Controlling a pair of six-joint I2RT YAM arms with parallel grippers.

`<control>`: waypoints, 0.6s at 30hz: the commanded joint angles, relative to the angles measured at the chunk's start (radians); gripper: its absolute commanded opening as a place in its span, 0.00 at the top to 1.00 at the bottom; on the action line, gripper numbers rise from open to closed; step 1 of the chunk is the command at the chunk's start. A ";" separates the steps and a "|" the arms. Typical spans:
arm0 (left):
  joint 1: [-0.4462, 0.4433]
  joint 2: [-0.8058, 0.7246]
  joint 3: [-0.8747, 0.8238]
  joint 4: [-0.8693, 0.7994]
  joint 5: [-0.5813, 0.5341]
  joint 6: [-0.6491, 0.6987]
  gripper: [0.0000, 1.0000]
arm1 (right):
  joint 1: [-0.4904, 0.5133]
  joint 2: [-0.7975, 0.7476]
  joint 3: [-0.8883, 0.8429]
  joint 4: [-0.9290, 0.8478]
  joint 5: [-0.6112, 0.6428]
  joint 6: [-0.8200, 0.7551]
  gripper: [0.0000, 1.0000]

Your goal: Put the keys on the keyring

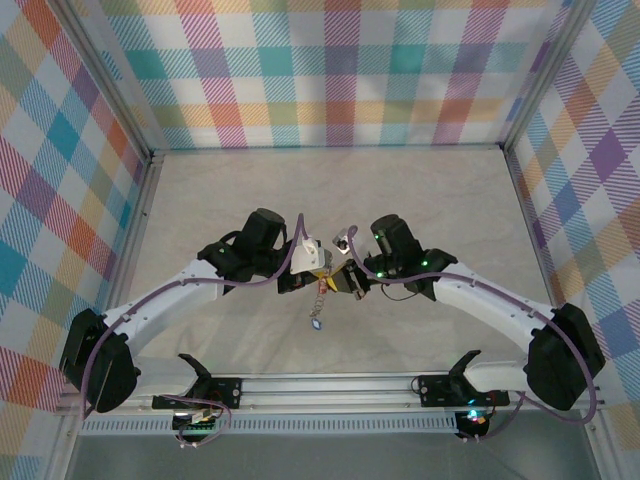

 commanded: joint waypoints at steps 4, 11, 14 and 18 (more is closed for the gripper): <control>-0.005 -0.017 -0.015 0.044 0.020 -0.002 1.00 | 0.007 0.012 0.034 0.026 0.049 0.078 1.00; -0.004 -0.010 -0.010 0.031 0.001 0.002 1.00 | 0.006 0.012 0.039 0.030 0.032 0.099 1.00; -0.004 -0.009 -0.006 0.025 0.000 0.002 1.00 | 0.006 0.012 0.041 0.039 0.026 0.110 1.00; -0.004 -0.008 -0.006 0.024 -0.023 -0.003 1.00 | 0.006 0.015 0.050 0.045 0.019 0.121 1.00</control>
